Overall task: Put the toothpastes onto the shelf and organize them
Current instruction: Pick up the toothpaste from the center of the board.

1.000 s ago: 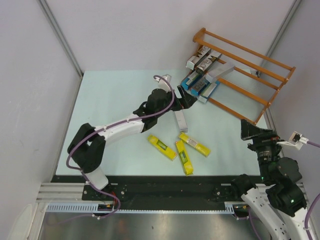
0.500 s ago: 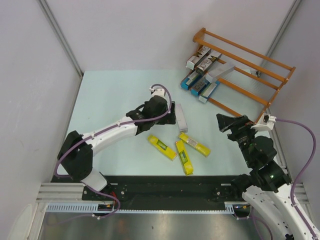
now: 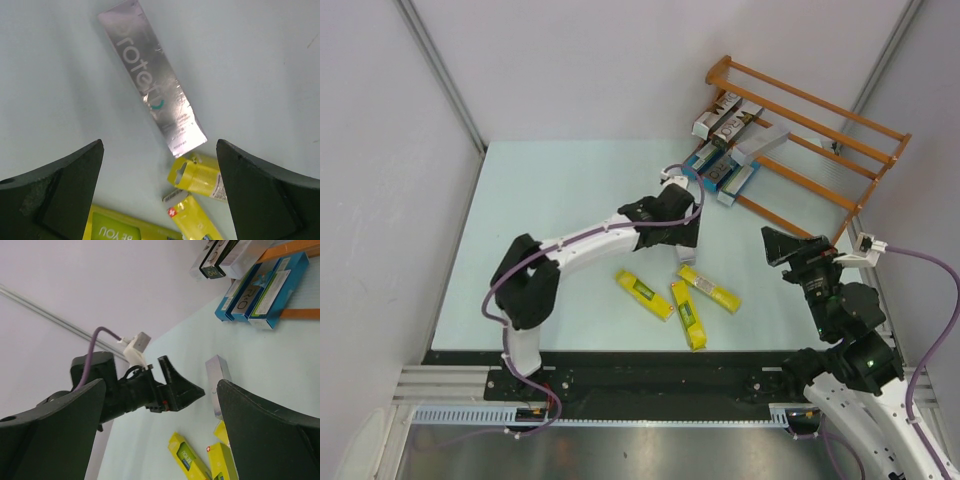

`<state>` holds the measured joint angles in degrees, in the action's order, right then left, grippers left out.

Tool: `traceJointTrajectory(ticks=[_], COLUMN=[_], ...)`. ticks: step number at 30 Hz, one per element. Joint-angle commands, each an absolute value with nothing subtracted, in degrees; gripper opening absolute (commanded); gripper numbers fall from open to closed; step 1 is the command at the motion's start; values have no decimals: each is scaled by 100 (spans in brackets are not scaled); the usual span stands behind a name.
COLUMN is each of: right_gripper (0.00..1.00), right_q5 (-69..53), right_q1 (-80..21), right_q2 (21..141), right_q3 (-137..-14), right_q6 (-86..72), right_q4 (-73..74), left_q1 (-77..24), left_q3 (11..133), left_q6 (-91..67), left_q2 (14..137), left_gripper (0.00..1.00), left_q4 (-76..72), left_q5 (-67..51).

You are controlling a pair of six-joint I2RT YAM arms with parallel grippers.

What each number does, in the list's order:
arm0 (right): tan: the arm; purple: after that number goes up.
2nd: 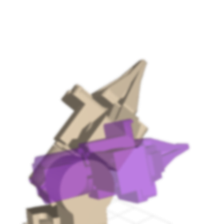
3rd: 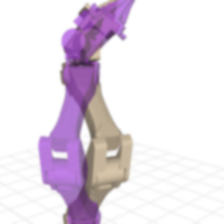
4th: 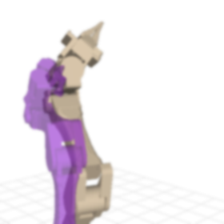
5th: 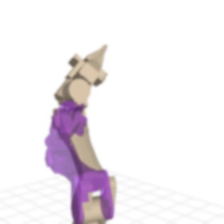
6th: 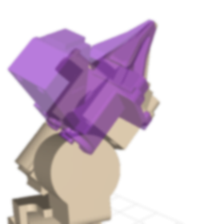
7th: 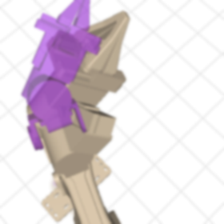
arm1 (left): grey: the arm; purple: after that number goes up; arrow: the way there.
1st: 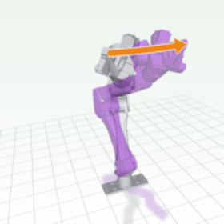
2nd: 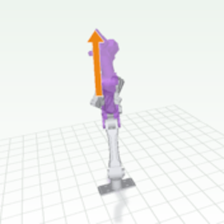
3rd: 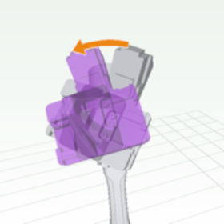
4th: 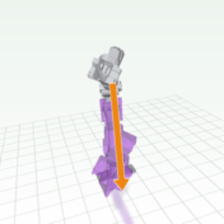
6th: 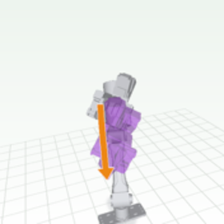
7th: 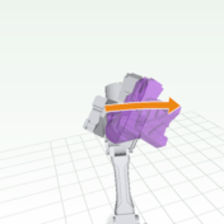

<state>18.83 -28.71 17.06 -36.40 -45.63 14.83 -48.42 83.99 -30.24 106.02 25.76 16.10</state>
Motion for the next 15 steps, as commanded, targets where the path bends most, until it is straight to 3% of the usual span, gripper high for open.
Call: traceJointTrajectory(ticks=[1,15], right_gripper=[100,100], right_q5=[2004,2294], right_q1=[-2874,-2857], right_q2=[1644,1319], right_q3=[-3604,-3604], right_q6=[-4509,-4412], right_q4=[1310,1459], left_q1=[-4904,-4904], left_q3=[9140,10222], left_q6=[-2918,-3041], left_q2=[11310,12744], left_gripper=[100,98], left_q4=[2997,3041], left_q5=[1441,1064])
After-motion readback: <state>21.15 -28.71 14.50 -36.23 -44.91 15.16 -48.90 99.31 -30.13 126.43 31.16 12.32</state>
